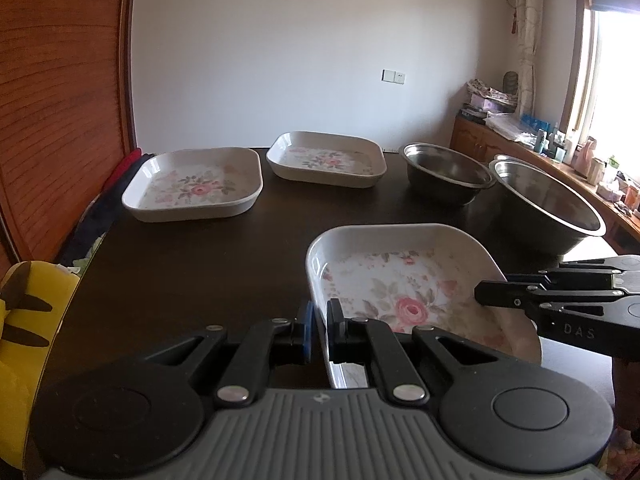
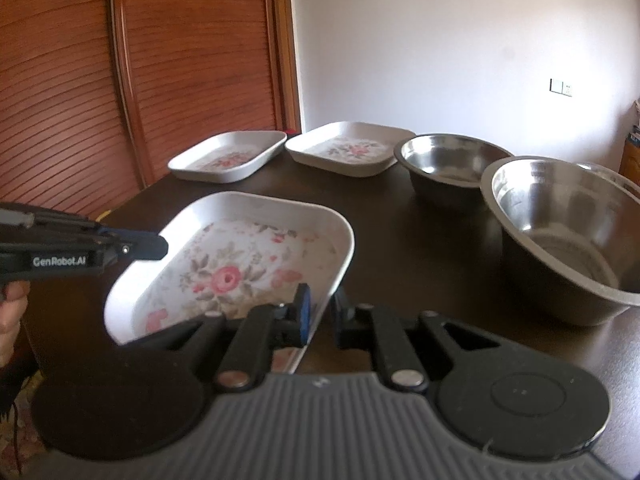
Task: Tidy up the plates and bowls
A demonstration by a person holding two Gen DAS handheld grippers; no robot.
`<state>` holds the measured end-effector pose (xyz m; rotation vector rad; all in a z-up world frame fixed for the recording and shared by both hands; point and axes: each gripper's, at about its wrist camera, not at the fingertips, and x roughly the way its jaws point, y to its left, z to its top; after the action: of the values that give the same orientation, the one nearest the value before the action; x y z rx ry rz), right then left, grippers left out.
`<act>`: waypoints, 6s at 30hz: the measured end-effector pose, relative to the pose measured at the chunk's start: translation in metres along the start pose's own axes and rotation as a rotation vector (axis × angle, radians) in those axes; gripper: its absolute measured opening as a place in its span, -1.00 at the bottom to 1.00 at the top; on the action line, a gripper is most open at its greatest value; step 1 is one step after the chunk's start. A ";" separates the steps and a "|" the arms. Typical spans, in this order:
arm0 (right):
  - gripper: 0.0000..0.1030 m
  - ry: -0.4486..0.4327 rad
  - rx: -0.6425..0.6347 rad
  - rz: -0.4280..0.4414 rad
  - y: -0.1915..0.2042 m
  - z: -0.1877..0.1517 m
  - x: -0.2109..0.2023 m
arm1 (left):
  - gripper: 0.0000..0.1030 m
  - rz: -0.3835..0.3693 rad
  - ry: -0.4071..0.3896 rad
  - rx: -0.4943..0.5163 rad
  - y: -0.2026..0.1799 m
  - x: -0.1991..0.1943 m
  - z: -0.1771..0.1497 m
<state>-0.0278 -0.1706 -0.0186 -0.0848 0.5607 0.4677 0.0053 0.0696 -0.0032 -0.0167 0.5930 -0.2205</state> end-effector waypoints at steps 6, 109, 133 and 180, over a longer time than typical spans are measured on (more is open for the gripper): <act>-0.72 0.008 0.009 0.000 -0.001 0.003 0.008 | -0.70 -0.002 0.006 -0.011 0.003 0.004 -0.001; 0.24 0.175 -0.194 0.278 0.045 0.201 0.199 | -0.01 0.075 0.100 -0.040 0.183 0.084 0.098; -0.61 0.287 -0.184 0.222 0.050 0.190 0.244 | -0.70 0.078 0.094 -0.078 0.177 0.089 0.093; -0.68 -0.038 -0.105 0.192 -0.004 0.174 0.017 | -0.74 0.046 -0.087 0.040 0.017 -0.063 0.090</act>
<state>0.0723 -0.1323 0.1196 -0.1231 0.5085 0.6848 0.0083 0.0953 0.1053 0.0264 0.5013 -0.1858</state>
